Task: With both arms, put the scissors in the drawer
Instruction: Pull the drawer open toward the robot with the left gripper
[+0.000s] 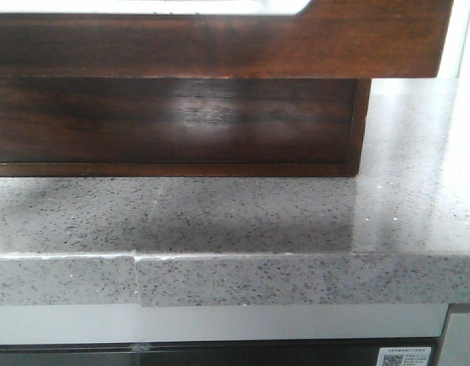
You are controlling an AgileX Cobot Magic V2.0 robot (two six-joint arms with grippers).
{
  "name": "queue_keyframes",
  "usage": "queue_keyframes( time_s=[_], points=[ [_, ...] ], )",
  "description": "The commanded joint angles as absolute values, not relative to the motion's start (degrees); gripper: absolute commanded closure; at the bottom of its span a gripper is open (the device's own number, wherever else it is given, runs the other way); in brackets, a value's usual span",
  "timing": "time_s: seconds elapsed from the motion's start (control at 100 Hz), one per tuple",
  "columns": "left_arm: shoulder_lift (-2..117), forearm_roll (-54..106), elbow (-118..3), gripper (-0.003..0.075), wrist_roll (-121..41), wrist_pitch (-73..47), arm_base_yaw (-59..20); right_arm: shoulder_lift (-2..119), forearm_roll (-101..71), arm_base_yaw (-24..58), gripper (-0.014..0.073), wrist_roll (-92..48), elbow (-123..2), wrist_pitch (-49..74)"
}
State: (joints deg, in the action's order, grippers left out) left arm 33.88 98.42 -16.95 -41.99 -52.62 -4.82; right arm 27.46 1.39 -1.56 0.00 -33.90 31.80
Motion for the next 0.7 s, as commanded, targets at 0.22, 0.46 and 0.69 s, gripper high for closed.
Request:
queue_keyframes(
  time_s=[0.22, 0.46, 0.69],
  points=[
    [32.9, 98.2, -20.0, 0.0309, -48.8, -56.1, -5.1, 28.3, 1.5, -1.9, 0.0067, -0.4, -35.8, 27.7],
    [32.9, 87.8, -20.0, 0.0310, -48.8, -55.8, -5.1, 28.3, 1.5, -1.9, 0.0067, -0.4, -35.8, 27.7],
    [32.9, 73.4, -22.6, 0.0310, -44.3, -55.6, -5.1, 28.3, 2.2, -1.9, 0.0067, -0.4, -35.8, 28.0]
  ],
)
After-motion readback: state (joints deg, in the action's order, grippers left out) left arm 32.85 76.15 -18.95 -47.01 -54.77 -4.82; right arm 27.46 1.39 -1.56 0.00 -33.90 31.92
